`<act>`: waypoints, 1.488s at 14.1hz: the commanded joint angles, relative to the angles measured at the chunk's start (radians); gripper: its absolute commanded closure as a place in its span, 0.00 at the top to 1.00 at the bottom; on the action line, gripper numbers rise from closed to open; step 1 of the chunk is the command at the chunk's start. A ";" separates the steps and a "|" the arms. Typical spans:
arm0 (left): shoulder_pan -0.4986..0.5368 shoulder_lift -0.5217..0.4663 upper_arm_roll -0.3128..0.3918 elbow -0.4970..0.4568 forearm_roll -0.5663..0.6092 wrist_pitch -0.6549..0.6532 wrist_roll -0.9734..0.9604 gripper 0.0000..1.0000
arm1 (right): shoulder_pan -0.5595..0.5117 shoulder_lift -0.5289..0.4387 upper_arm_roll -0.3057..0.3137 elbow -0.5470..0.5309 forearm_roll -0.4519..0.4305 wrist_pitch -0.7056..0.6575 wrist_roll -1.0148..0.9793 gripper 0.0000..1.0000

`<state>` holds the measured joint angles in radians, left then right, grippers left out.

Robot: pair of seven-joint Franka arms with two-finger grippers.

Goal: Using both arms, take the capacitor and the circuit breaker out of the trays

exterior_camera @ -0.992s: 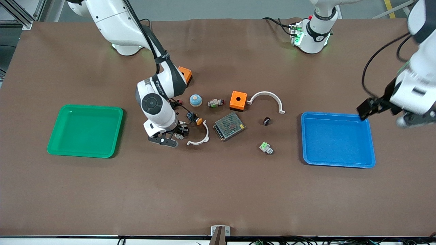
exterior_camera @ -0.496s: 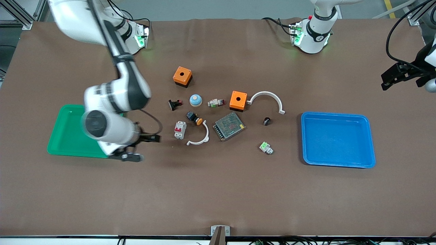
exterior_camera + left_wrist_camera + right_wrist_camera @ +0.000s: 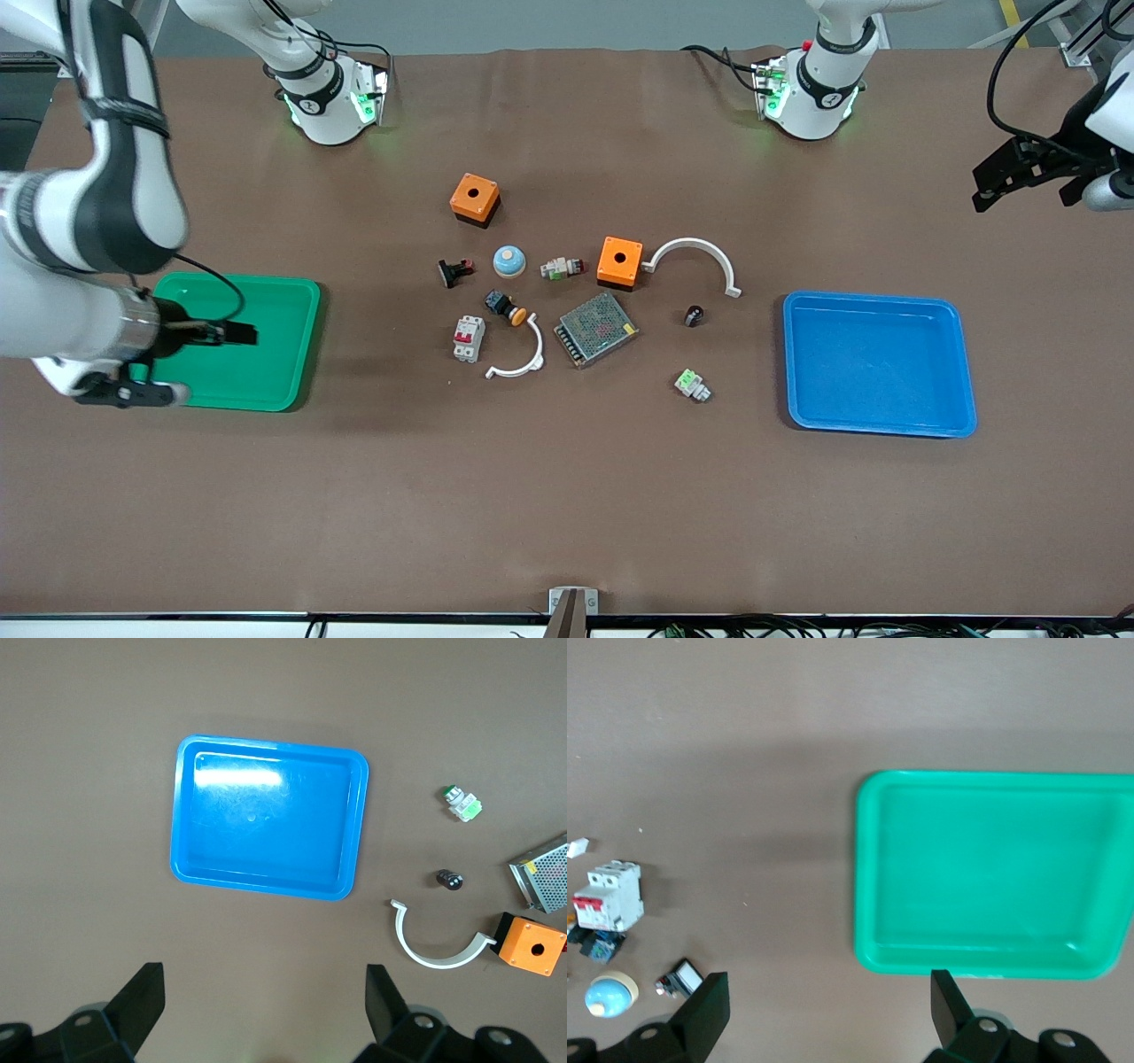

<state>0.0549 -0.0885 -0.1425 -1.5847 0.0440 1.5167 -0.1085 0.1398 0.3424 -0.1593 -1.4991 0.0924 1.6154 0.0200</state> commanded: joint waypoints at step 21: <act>0.011 -0.027 -0.042 -0.031 -0.019 -0.004 -0.003 1.00 | -0.117 -0.209 0.033 -0.001 -0.045 -0.088 0.005 1.00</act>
<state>0.0568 -0.0970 -0.1801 -1.6031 0.0435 1.5167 -0.1166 0.0454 0.2075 -0.1536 -1.4139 0.0649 1.5124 0.0214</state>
